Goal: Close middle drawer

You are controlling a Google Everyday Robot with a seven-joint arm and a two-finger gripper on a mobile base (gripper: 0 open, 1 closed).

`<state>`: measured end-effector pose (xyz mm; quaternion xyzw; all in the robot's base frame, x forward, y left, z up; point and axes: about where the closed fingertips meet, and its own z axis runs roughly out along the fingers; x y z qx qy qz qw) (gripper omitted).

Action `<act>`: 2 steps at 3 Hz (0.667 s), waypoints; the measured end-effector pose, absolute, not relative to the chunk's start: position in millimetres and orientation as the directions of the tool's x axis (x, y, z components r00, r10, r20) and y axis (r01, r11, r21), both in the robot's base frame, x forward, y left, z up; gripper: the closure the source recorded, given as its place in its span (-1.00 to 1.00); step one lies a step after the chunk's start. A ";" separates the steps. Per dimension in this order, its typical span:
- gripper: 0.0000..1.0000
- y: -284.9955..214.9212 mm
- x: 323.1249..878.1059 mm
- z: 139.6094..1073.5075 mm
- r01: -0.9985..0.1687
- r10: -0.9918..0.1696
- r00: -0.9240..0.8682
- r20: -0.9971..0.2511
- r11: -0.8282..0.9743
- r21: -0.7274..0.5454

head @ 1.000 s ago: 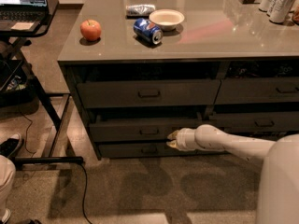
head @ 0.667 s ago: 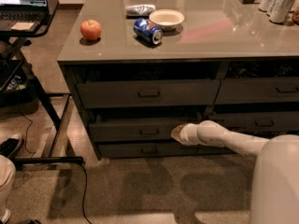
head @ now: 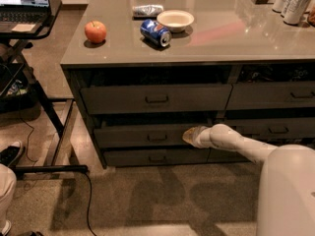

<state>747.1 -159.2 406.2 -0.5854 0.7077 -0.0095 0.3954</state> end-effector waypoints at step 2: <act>-0.70 -158.2 722.4 414.1 -0.830 -0.816 0.005 -0.578 0.319 -0.457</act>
Offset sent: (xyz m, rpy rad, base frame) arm -0.0516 0.0019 0.0131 0.0577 0.0473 0.0460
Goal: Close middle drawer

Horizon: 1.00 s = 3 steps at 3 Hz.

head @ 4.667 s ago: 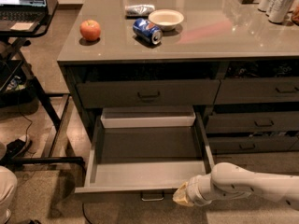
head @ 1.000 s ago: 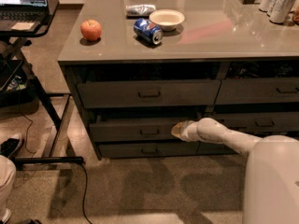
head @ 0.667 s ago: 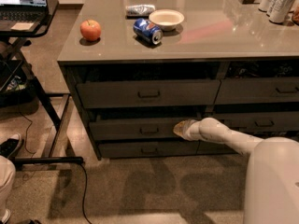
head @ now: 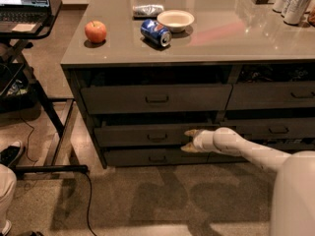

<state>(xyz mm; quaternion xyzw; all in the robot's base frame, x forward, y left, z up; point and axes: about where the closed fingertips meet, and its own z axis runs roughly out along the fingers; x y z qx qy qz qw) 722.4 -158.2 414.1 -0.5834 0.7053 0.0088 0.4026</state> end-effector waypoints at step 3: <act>-1.00 -142.6 702.2 384.8 -0.905 -0.775 0.023 -0.631 0.252 -0.343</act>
Offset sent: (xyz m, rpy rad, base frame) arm -0.0374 0.0022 -0.0165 0.0556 0.0999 0.0887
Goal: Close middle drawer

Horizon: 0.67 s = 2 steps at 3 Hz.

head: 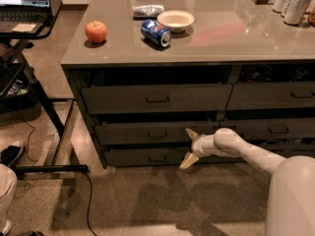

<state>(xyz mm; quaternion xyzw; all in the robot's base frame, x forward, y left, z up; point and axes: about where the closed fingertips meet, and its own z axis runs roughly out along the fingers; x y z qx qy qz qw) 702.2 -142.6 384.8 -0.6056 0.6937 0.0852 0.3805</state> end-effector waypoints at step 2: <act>-1.00 -146.8 686.7 386.3 -0.903 -0.762 0.018 -0.647 0.265 -0.337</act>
Offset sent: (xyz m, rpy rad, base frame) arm -0.0354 -0.0148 0.0069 0.0376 -0.0034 -0.0213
